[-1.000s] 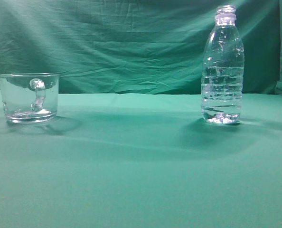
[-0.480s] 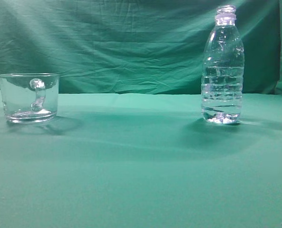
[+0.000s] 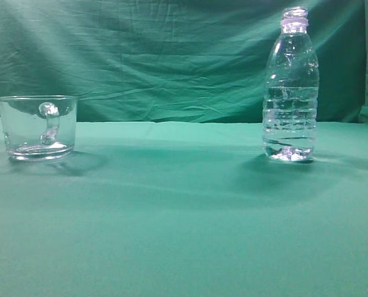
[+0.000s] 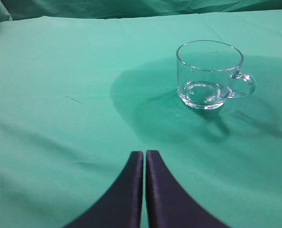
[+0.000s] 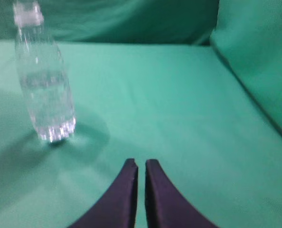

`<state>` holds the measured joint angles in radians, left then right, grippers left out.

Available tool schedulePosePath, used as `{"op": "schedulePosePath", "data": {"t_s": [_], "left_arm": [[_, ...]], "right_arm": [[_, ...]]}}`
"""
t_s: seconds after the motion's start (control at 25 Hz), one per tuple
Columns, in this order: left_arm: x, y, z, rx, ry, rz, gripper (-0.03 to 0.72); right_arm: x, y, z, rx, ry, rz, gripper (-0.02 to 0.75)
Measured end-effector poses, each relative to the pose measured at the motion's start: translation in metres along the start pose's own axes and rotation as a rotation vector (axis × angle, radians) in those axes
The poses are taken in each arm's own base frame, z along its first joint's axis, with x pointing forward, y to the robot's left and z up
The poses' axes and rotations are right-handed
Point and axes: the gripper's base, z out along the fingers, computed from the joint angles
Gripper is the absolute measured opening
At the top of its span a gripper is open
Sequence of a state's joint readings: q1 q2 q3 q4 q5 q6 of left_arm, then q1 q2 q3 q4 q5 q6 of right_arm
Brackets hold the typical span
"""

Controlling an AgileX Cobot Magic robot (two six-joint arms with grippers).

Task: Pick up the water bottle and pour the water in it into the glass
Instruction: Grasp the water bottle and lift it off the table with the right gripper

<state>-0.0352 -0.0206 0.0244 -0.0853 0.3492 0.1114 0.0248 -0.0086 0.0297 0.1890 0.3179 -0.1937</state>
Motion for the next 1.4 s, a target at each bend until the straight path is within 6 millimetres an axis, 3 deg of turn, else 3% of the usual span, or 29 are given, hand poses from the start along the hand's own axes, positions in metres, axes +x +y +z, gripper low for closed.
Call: {"op": "schedulePosePath", "data": {"t_s": [0.24,0.36,0.56,0.72,0.92,1.12,1.4], "left_arm": [[0.000,0.000,0.000,0.000,0.000,0.000,0.000],[0.000,0.000,0.000,0.000,0.000,0.000,0.000],[0.000,0.000,0.000,0.000,0.000,0.000,0.000],[0.000,0.000,0.000,0.000,0.000,0.000,0.000],[0.000,0.000,0.000,0.000,0.000,0.000,0.000],[0.000,0.000,0.000,0.000,0.000,0.000,0.000],[0.000,0.000,0.000,-0.001,0.000,0.000,0.000]], "right_arm": [[-0.030,-0.006,-0.005,0.021,-0.342,0.288,0.048],[-0.031,-0.004,-0.006,0.002,-0.309,0.313,0.048],[-0.058,0.001,-0.009,-0.049,-0.219,0.242,0.048],[-0.077,0.006,0.006,-0.096,-0.067,0.133,0.048],[-0.084,0.010,0.022,-0.122,0.022,0.086,0.048],[-0.082,0.015,0.050,-0.134,0.096,0.067,0.048],[-0.075,0.040,0.086,-0.218,0.088,-0.027,0.048]]}}
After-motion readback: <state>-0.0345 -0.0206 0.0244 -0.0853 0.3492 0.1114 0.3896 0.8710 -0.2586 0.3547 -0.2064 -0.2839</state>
